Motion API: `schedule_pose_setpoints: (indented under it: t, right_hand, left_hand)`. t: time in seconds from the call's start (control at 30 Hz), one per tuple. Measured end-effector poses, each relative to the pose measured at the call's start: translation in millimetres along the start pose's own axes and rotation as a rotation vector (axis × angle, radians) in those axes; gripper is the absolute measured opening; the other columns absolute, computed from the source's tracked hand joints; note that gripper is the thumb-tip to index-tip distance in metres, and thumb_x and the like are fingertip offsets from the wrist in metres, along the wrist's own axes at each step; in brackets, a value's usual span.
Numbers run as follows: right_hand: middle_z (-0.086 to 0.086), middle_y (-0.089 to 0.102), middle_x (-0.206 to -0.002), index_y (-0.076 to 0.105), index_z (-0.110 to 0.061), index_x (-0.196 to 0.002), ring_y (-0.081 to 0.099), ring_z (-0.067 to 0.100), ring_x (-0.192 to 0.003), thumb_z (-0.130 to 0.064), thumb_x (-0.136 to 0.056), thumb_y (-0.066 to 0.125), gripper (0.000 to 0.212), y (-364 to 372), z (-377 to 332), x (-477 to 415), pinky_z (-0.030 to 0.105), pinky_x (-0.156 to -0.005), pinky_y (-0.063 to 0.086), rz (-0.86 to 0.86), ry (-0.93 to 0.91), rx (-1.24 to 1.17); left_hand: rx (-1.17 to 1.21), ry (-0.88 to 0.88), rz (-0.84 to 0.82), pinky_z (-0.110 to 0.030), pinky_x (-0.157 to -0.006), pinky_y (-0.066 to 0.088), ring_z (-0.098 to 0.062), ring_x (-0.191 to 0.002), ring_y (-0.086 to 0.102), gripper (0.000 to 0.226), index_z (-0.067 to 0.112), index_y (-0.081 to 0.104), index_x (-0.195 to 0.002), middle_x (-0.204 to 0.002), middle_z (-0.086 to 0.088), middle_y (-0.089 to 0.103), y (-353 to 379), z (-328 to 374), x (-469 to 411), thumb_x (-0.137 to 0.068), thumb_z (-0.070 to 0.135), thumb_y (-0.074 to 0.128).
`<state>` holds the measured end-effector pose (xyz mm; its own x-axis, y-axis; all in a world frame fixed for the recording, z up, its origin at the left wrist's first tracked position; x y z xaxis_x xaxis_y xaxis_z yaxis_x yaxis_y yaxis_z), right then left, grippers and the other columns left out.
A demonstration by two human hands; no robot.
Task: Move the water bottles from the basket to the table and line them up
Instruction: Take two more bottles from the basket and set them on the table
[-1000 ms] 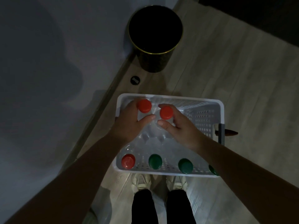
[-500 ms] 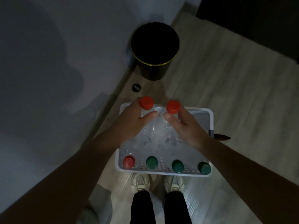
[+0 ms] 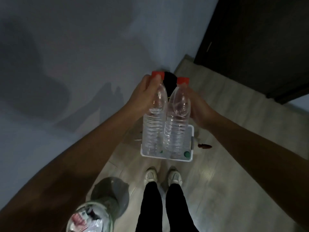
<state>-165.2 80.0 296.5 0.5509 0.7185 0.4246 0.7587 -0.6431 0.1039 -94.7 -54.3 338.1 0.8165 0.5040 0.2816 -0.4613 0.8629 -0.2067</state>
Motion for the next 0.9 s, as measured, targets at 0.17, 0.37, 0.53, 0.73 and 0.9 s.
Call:
schedule_pose_setpoints:
  t: [0.17, 0.37, 0.53, 0.73, 0.9]
  right_hand:
    - [0.003, 0.067, -0.077, 0.063, -0.016, -0.089, 0.066, 0.019, -0.070, -0.055, -0.090, 0.050, 0.041, 34, -41, 73, 0.036, -0.069, 0.053, -0.080, 0.035, -0.365]
    - [0.003, 0.062, -0.068, 0.063, -0.014, -0.077, 0.061, 0.016, -0.060, -0.056, -0.095, 0.043, 0.050, 76, -7, 130, 0.031, -0.063, 0.051, -0.273, 0.270, -0.748]
    - [0.007, 0.062, -0.078, 0.061, -0.015, -0.083, 0.058, 0.022, -0.074, -0.066, -0.091, 0.044, 0.054, 83, 8, 152, 0.036, -0.071, 0.049, -0.187, 0.297, -0.525]
    - [0.015, 0.056, -0.097, 0.060, -0.008, -0.096, 0.056, 0.028, -0.087, -0.069, -0.078, 0.059, 0.063, 92, -2, 171, 0.038, -0.077, 0.052, -0.235, 0.230, -0.455]
    - [0.026, 0.057, -0.126, 0.056, 0.002, -0.124, 0.059, 0.040, -0.112, -0.071, -0.082, 0.056, 0.084, 81, 31, 183, 0.053, -0.099, 0.046, -0.177, 0.272, -0.398]
  left_hand:
    - [0.201, -0.203, -0.028, -0.022, -0.057, 0.047, -0.012, -0.058, 0.061, 0.048, 0.012, 0.059, -0.085, -0.068, -0.001, 0.064, -17, 41, 72, -0.100, 0.052, 0.036]
    - [0.437, -0.391, -0.044, -0.031, -0.062, 0.051, -0.016, -0.063, 0.065, 0.042, 0.019, 0.065, -0.081, -0.078, -0.002, 0.065, -17, 12, 153, -0.095, 0.054, 0.046]
    - [0.536, -0.379, 0.022, -0.032, -0.062, 0.050, -0.017, -0.060, 0.064, 0.052, 0.020, 0.069, -0.063, -0.069, -0.004, 0.067, -20, 2, 183, -0.095, 0.054, 0.046]
    - [0.526, -0.235, -0.121, -0.047, -0.080, 0.053, -0.032, -0.083, 0.068, 0.053, 0.012, 0.065, -0.102, -0.090, -0.015, 0.070, -8, -4, 210, -0.093, 0.061, 0.047]
    - [0.566, -0.300, -0.100, -0.044, -0.083, 0.054, -0.031, -0.099, 0.069, 0.064, 0.012, 0.059, -0.126, -0.110, -0.015, 0.071, 8, -22, 234, -0.087, 0.062, 0.050]
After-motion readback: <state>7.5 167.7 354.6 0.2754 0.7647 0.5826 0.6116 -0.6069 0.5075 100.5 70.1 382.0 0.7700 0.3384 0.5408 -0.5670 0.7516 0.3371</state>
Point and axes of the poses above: each hand's wrist, its own x-axis away from the middle knuckle, its own y-axis out of the palm, z = x × y, the point moved 9 cm from there along -x, towards the middle knuckle
